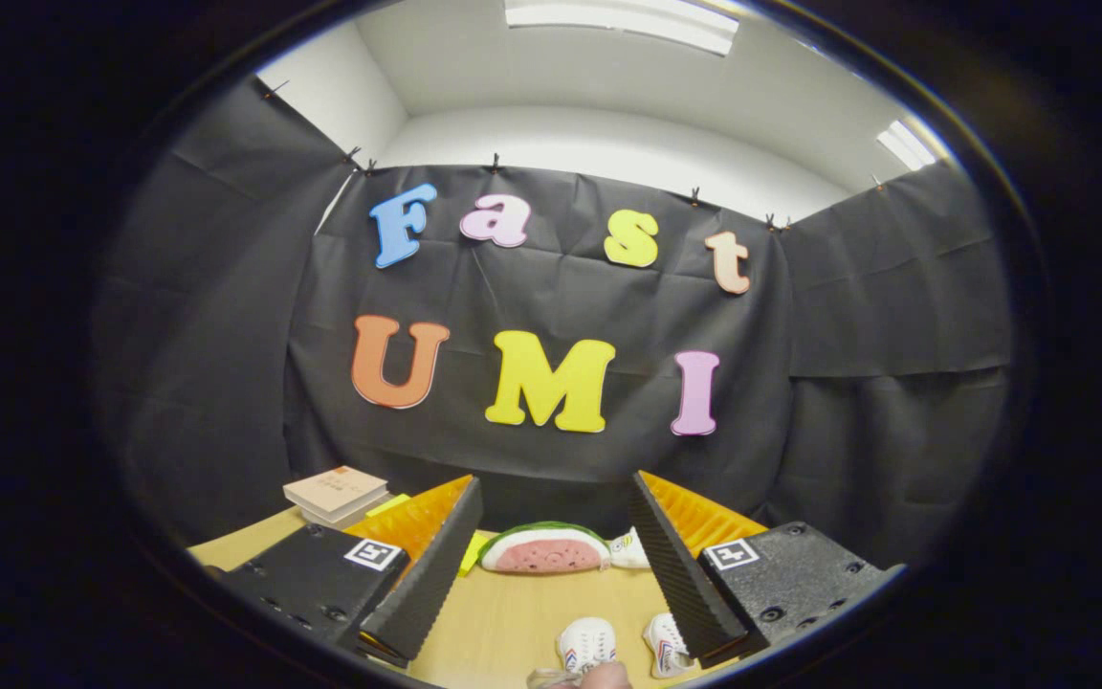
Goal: Open the storage box then place both shoes into the box .Put the left shoe in first, then the right shoe, with the right side of both shoes facing outward in a uniform manner.
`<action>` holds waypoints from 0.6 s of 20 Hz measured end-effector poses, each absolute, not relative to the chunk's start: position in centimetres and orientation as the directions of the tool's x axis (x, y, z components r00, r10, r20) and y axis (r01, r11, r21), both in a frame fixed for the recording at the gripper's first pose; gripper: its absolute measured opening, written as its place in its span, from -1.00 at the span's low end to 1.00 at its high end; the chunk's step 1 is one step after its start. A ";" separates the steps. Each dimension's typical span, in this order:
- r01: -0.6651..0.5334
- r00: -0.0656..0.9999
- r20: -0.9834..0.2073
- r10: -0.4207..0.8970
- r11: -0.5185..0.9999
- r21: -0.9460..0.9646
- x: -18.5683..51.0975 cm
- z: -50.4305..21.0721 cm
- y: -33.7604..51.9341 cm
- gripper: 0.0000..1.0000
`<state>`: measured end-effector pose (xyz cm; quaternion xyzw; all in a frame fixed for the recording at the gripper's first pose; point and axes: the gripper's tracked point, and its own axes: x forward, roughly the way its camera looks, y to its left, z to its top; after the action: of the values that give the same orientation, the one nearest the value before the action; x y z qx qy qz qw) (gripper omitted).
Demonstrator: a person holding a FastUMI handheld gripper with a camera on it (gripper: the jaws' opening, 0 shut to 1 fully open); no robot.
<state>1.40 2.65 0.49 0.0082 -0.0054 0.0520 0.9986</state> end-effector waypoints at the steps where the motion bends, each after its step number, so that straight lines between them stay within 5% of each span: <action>1: -0.108 0.994 0.009 0.108 0.994 0.022 1.4 0.4 2.7 0.99; 12: -0.176 0.983 -0.044 0.177 0.984 0.029 1.8 -2.7 3.4 0.99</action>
<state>1.78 3.37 -2.72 0.0126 0.0233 0.0886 0.9957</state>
